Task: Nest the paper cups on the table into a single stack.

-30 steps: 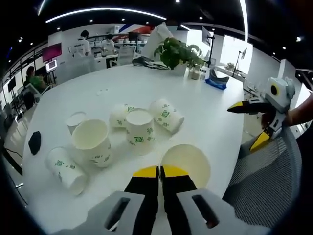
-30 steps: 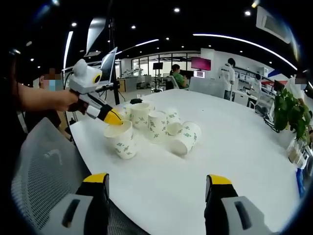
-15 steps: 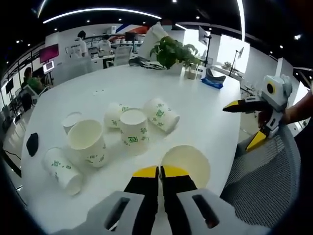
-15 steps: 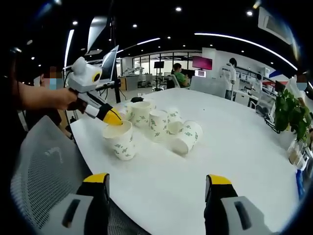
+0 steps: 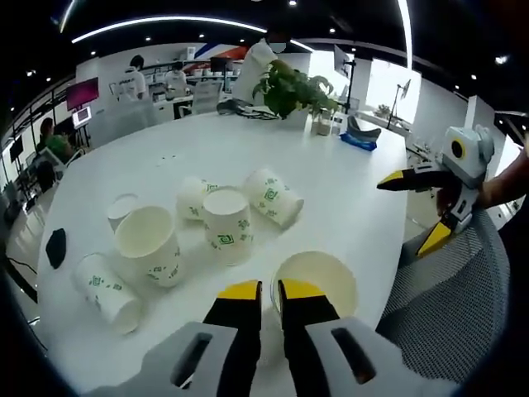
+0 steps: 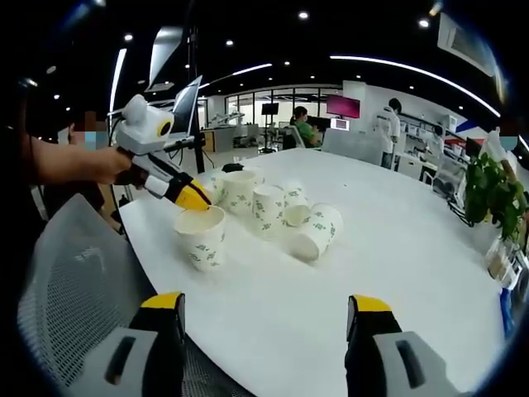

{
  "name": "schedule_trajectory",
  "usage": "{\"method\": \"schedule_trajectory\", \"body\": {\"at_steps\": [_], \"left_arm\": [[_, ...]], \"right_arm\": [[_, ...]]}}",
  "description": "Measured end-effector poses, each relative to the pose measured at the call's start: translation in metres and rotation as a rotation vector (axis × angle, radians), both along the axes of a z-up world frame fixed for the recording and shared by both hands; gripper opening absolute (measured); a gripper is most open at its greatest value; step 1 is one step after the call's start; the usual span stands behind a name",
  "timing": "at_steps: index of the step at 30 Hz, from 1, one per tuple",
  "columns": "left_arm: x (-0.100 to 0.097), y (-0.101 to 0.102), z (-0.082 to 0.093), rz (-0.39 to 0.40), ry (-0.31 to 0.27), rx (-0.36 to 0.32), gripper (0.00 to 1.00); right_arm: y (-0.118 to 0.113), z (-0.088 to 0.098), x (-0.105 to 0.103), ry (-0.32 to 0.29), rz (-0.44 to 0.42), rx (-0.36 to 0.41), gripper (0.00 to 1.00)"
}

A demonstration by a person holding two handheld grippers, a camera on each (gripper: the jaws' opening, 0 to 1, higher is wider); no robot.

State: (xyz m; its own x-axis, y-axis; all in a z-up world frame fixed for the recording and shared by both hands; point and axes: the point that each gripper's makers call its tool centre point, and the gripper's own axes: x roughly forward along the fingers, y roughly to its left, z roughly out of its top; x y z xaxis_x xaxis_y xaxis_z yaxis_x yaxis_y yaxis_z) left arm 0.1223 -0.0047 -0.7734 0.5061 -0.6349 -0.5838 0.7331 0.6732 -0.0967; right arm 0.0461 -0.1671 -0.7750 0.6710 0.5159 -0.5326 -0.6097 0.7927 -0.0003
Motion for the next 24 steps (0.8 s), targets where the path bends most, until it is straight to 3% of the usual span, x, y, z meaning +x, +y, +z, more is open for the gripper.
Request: {"method": "schedule_trajectory", "body": {"at_steps": [8,24], "left_arm": [[0.008,0.005,0.006,0.012,-0.043,-0.005,0.21],[0.025,0.015,0.020,0.025,-0.089,0.007,0.26]], "right_arm": [[-0.001,0.000,0.000,0.000,-0.004,0.005,0.80],[-0.002,0.002,0.001,-0.004,-0.014,0.013,0.80]]}}
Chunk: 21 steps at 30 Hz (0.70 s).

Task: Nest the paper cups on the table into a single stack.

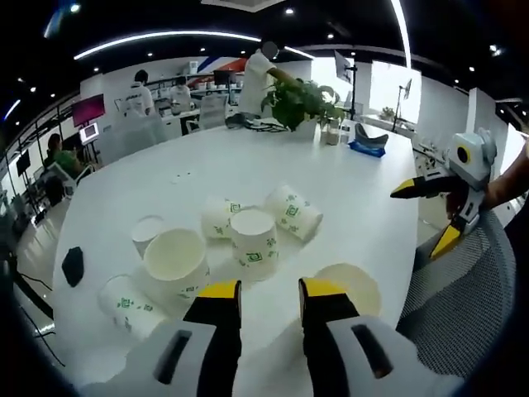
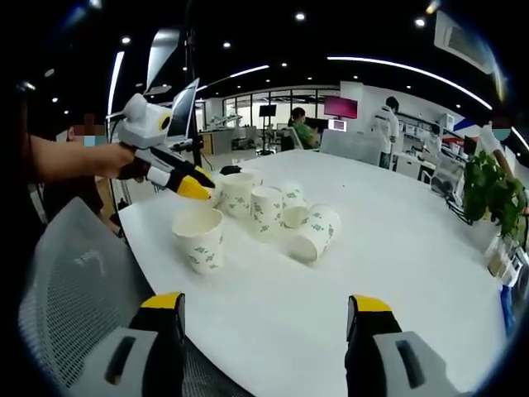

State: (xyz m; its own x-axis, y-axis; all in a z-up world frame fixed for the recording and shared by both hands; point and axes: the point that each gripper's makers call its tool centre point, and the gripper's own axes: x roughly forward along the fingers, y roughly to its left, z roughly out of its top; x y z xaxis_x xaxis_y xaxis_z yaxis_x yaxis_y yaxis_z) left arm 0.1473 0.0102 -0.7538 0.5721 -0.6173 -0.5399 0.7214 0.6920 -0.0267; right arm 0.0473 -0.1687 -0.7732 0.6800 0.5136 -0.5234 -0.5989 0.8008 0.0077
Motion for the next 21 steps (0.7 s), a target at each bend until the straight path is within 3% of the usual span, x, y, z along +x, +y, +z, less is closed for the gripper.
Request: {"method": "schedule_trajectory", "body": {"at_steps": [21], "left_arm": [[0.034,0.018,0.010,0.010,-0.036,0.045,0.31]], "right_arm": [[0.000,0.000,0.000,0.002,-0.002,0.002,0.80]]}}
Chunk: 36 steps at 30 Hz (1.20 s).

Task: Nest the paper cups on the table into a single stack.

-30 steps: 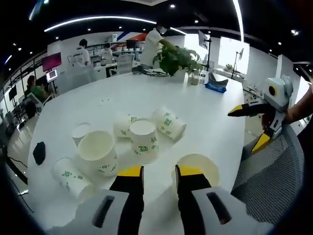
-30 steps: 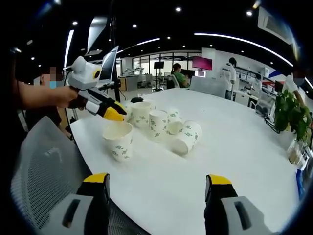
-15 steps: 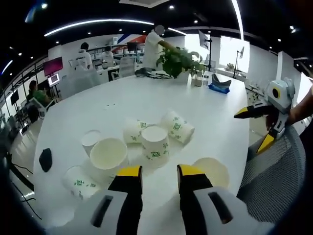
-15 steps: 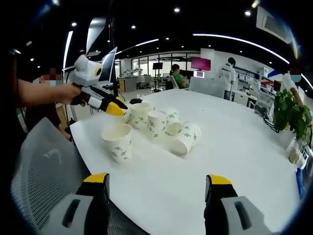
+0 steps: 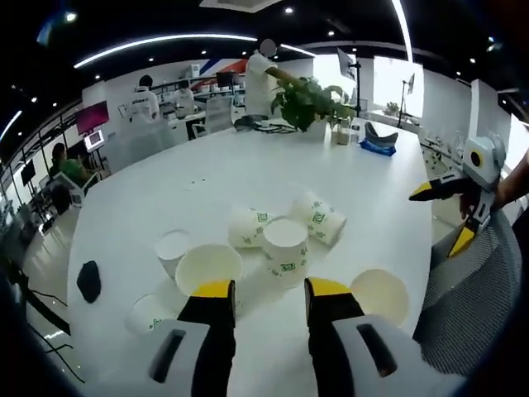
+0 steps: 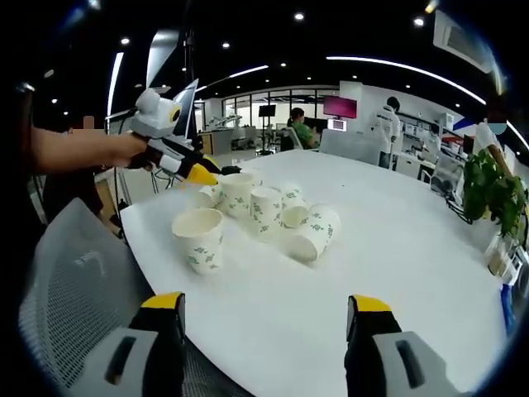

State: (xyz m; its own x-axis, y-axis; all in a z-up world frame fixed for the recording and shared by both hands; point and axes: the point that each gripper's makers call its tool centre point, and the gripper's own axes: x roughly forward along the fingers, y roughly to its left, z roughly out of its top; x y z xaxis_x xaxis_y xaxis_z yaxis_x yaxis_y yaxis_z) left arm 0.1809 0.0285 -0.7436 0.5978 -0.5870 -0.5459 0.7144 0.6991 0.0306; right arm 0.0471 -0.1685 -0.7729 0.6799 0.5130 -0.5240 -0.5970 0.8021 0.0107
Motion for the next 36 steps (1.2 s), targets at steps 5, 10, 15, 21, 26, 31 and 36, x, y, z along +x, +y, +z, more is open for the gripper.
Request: {"method": "schedule_trajectory", "body": {"at_steps": [5,10,15,21,26,31,36], "left_arm": [[0.008,0.003,-0.001,-0.006,-0.002,0.017,0.31],[0.020,0.008,-0.005,-0.010,0.001,0.028,0.31],[0.027,0.008,-0.008,-0.014,0.012,0.031,0.30],[0.029,0.005,-0.013,-0.042,0.025,0.057,0.27],[0.033,0.001,-0.017,-0.070,0.024,0.076,0.27],[0.038,-0.003,-0.023,-0.095,0.037,0.094,0.26],[0.039,-0.006,-0.030,-0.105,0.056,0.109,0.24]], "right_arm": [[-0.001,-0.001,0.000,0.002,-0.001,-0.001,0.80],[-0.001,-0.001,0.000,0.004,-0.002,-0.001,0.79],[0.000,-0.002,-0.001,0.011,0.000,-0.002,0.78],[0.000,-0.003,-0.001,0.014,0.002,-0.004,0.78],[-0.001,-0.003,-0.001,0.016,0.001,-0.004,0.78],[-0.001,-0.004,-0.001,0.017,-0.003,-0.004,0.78],[-0.001,-0.004,-0.001,0.019,-0.004,-0.004,0.78]]}}
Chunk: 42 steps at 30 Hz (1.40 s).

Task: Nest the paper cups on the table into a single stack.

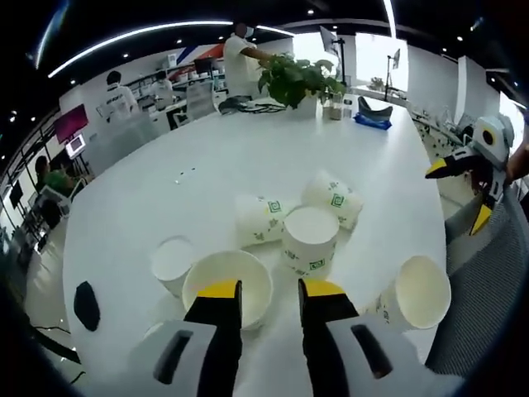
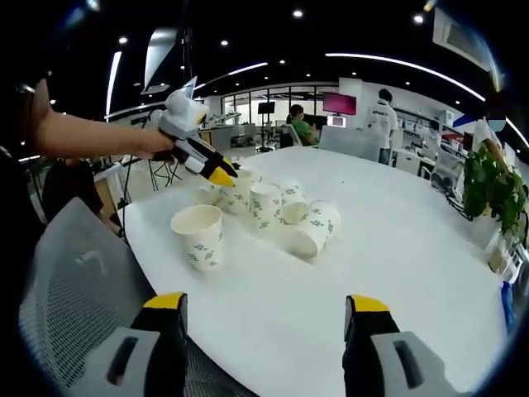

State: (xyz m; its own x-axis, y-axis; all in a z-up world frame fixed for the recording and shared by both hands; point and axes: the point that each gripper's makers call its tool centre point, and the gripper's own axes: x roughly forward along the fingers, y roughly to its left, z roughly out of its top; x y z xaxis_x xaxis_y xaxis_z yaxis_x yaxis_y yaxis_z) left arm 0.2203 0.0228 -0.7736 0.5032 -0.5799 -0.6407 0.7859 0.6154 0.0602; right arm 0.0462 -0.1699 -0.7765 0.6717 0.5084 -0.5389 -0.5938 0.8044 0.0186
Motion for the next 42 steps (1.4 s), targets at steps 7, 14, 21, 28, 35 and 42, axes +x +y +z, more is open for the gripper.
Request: {"method": "schedule_trajectory", "body": {"at_steps": [7,14,21,28,35,42], "left_arm": [[0.004,-0.002,-0.004,0.002,0.017,0.011,0.21],[0.009,0.001,-0.012,0.006,0.026,0.023,0.15],[0.005,0.000,-0.015,0.000,0.043,0.035,0.07],[0.003,0.001,-0.016,-0.007,0.044,0.041,0.02],[-0.001,0.002,-0.012,-0.010,0.037,0.040,0.01],[-0.010,0.001,-0.004,-0.016,0.019,0.042,0.00]], "right_arm": [[0.000,-0.001,0.000,0.003,0.001,-0.002,0.77],[-0.001,-0.001,0.000,0.006,-0.002,-0.004,0.77],[-0.002,-0.002,0.000,0.008,-0.008,-0.003,0.76],[-0.002,-0.001,0.000,0.009,-0.009,-0.001,0.76],[-0.001,-0.001,0.000,0.009,-0.008,0.003,0.75],[-0.001,0.000,0.000,0.006,-0.009,0.007,0.75]]}}
